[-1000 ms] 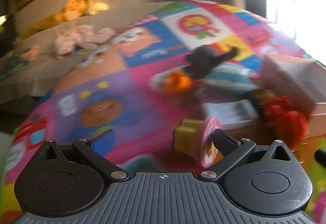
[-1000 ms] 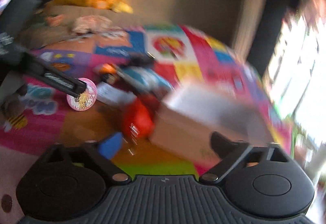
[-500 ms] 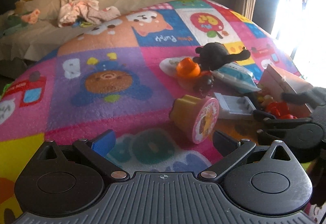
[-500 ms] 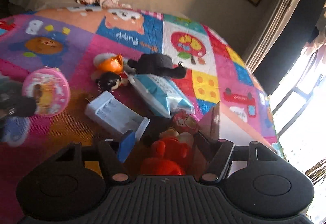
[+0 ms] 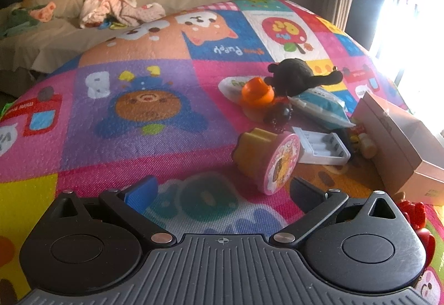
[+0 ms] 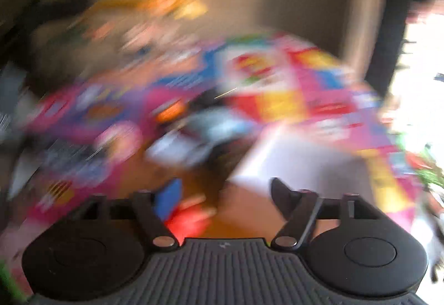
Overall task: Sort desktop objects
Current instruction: 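Grasp the red daruma keychain toy with the right gripper and lift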
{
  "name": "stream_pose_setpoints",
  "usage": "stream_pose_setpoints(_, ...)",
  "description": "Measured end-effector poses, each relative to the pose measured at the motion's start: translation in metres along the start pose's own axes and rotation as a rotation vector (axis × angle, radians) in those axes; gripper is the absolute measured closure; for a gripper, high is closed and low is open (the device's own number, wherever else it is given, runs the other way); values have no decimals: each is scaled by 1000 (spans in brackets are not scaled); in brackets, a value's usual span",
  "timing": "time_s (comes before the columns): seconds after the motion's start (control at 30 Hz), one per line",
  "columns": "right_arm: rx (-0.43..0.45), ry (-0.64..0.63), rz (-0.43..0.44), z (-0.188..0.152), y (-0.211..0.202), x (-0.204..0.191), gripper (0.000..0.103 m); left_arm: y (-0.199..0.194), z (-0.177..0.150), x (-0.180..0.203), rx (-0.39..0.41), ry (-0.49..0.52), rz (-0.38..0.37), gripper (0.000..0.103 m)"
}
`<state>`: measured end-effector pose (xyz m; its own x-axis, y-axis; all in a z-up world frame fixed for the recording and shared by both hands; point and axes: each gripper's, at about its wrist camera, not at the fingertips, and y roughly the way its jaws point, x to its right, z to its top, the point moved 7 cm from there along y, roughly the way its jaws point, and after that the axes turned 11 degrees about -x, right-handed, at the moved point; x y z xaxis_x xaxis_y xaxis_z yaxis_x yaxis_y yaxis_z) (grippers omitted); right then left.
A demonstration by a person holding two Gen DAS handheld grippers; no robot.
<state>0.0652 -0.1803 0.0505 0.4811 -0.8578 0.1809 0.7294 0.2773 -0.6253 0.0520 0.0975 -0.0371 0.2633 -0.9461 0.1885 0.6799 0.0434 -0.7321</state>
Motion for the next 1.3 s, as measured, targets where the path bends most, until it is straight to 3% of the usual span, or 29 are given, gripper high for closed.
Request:
stream_pose_setpoints(0.07,49,130,-136,5,-1,47,0,-1,0,1,3,2,8,0)
stream_pose_setpoints(0.13,35,260,-218,3,13,94,0,-2,-1,1,11,2,18,0)
stream_pose_setpoints(0.23,-48,463,-152,-9,52,145,0,-6,-3,1,22,0,28,0)
stream_pose_setpoints(0.33,-101,578,-3,-15,79,149,0,-13,-7,5,17,16,-13,0)
stream_pose_setpoints(0.37,-95,589,-17,-13,84,145,0,-16,-9,9,15,26,-33,0)
stream_pose_setpoints(0.43,-82,555,-17,-8,88,134,0,-22,-15,20,8,69,-87,0)
stream_pose_setpoints(0.53,-53,536,100,0,93,125,0,-32,-24,44,-9,165,-172,0)
stream_pose_setpoints(0.57,-39,529,103,2,90,125,0,-36,-27,55,-20,204,-219,0)
stream_pose_setpoints(0.7,60,383,9,13,53,111,0,-39,-42,98,-127,326,-430,0)
stream_pose_setpoints(0.83,86,323,21,-3,14,103,0,-32,-59,142,-263,426,-589,0)
stream_pose_setpoints(0.97,72,326,19,-27,-12,99,0,-32,-58,178,-319,409,-744,0)
stream_pose_setpoints(1.03,71,341,8,-34,-18,102,0,-39,-56,195,-303,418,-821,0)
stream_pose_setpoints(1.13,72,364,-22,-40,-22,105,0,-44,-55,196,-228,486,-752,0)
stream_pose_setpoints(1.3,10,388,37,-54,-13,94,0,-35,-57,162,-107,540,-466,0)
